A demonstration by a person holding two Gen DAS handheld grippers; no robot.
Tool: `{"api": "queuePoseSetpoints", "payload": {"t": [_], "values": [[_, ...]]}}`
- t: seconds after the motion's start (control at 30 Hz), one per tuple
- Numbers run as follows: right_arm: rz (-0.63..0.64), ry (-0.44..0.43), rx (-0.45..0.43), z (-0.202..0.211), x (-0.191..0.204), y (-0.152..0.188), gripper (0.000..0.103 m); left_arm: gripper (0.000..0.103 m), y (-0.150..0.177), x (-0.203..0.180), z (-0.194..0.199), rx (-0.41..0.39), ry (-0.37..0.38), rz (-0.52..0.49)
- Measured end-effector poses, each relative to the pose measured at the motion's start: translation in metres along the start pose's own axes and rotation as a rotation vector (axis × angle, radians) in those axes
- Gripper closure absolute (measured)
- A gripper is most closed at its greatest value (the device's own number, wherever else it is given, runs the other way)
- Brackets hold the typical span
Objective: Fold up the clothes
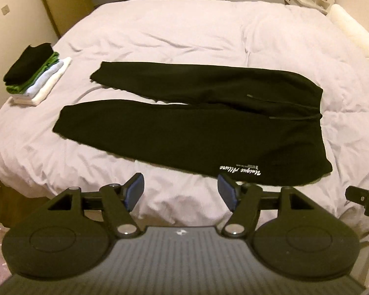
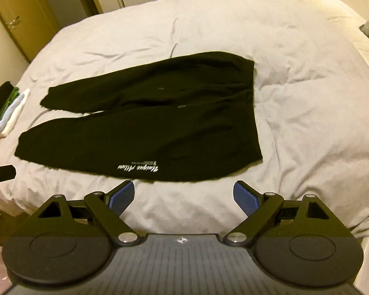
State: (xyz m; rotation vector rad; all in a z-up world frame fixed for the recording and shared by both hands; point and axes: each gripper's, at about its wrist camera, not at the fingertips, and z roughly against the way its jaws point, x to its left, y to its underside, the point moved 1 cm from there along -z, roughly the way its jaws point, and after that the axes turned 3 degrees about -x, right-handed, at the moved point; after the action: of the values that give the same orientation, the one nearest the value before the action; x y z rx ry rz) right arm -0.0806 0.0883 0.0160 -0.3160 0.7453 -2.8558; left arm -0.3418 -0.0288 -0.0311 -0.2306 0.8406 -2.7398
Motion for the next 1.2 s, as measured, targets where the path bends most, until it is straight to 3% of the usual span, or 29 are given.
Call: {"api": "queuePoseSetpoints", "payload": {"t": [0.27, 0.53, 0.9, 1.2], "values": [[0.038, -0.010, -0.037, 0.035, 0.000, 0.026, 0.014, 0.038, 0.032, 0.007, 0.039, -0.043, -0.022, 0.044], [0.059, -0.006, -0.098, 0.063, -0.005, 0.030, 0.014, 0.036, 0.041, 0.019, 0.054, -0.066, -0.060, 0.070], [0.054, -0.026, -0.099, 0.061, -0.002, 0.024, 0.014, 0.035, 0.036, 0.030, 0.054, -0.075, -0.086, 0.078], [0.057, -0.054, -0.080, 0.034, 0.016, 0.004, 0.014, 0.035, 0.014, 0.052, 0.028, -0.053, -0.096, 0.088]]}}
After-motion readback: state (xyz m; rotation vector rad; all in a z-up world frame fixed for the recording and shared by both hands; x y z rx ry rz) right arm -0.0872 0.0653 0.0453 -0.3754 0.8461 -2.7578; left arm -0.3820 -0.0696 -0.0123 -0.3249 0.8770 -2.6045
